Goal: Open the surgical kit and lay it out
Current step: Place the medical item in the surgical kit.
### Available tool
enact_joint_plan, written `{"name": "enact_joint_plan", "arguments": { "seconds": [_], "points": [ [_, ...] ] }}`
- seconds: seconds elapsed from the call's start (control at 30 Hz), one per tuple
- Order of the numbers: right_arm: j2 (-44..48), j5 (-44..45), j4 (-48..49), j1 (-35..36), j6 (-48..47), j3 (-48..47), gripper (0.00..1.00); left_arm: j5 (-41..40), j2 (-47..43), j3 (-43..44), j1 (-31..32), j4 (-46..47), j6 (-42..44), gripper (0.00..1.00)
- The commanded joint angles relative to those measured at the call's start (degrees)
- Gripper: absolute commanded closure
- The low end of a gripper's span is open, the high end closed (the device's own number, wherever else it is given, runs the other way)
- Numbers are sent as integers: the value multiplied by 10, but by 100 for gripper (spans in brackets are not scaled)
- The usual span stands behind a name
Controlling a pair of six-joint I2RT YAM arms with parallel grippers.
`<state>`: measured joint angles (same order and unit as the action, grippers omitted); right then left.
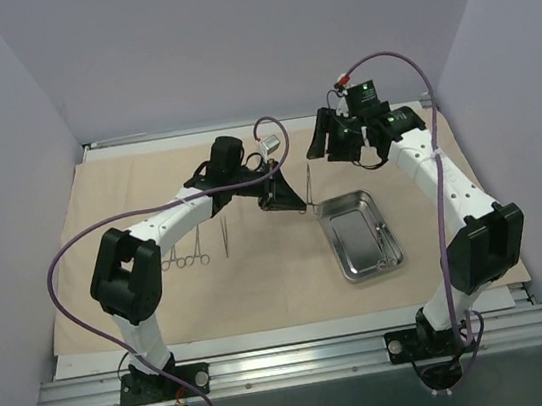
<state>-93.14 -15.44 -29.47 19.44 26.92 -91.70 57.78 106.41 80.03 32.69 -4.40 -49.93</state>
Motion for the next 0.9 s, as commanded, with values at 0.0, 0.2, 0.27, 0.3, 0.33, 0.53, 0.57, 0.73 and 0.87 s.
{"name": "enact_joint_plan", "arguments": {
  "seconds": [0.0, 0.2, 0.27, 0.3, 0.33, 0.53, 0.57, 0.73, 0.87],
  "points": [
    [33, -131, 7, -31, -50, 10, 46, 39, -42, -10, -8, 33, 29, 98],
    [42, -215, 42, -32, -54, 43, 48, 49, -59, -27, -10, 26, 47, 98],
    [38, -228, 43, -32, -53, 45, 49, 51, -60, -26, -10, 21, 52, 98],
    [38, -239, 49, -32, -52, 46, 49, 52, -60, -24, -10, 19, 54, 98],
    [38, -241, 52, -32, -49, 49, 49, 54, -60, -23, -10, 19, 55, 98],
    [26, -263, 53, -31, -48, 60, 55, 55, -62, -22, -9, 25, 53, 98],
    [24, -265, 55, -30, -48, 64, 56, 55, -63, -22, -10, 26, 53, 98],
    [18, -275, 64, -17, -46, 71, 65, 58, -66, -18, -9, 26, 54, 98],
    [14, -289, 74, -12, -40, 74, 82, 61, -64, -12, -10, 25, 55, 98]
  ]
}}
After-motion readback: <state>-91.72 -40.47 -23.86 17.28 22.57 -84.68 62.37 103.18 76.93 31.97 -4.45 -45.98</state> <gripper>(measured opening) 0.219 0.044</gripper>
